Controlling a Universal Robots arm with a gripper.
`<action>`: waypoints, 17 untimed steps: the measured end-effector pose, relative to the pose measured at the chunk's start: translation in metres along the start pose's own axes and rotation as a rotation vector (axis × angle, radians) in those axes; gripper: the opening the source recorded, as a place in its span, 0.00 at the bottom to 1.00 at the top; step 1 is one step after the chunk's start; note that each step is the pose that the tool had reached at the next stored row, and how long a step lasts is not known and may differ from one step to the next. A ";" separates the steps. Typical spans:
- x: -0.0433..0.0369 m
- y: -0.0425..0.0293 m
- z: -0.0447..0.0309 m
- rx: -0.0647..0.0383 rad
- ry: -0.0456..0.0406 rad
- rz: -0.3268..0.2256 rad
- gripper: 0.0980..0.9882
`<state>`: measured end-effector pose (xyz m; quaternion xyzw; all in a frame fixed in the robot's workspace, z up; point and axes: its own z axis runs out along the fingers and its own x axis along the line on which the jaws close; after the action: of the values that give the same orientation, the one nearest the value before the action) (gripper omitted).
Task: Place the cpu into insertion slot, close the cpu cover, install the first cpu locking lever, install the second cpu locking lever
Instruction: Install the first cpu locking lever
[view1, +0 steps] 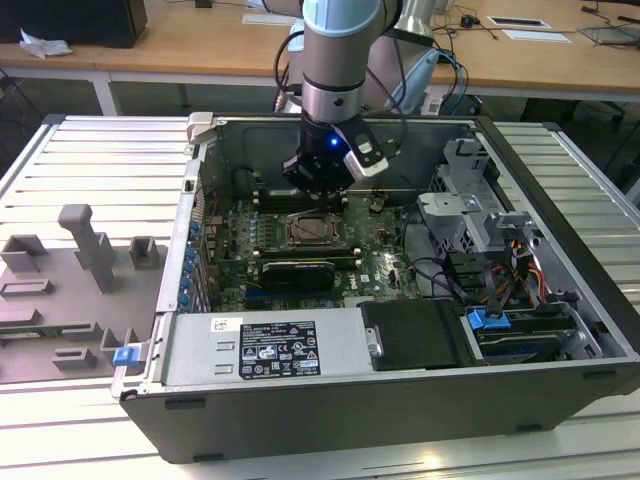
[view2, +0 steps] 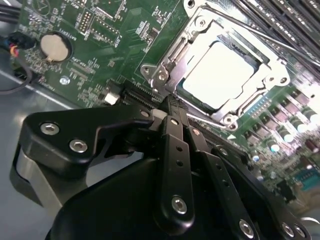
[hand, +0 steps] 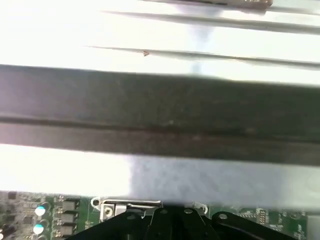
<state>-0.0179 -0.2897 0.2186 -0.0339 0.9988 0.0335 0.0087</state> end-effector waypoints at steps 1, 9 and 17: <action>0.0001 0.0002 -0.0030 -0.002 -0.0003 0.000 0.01; 0.0097 0.0012 -0.0109 -0.018 -0.0063 0.000 0.01; 0.0187 0.0020 -0.0154 -0.045 -0.0210 -0.003 0.01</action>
<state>-0.0368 -0.2900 0.2337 -0.0350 0.9976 0.0564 0.0184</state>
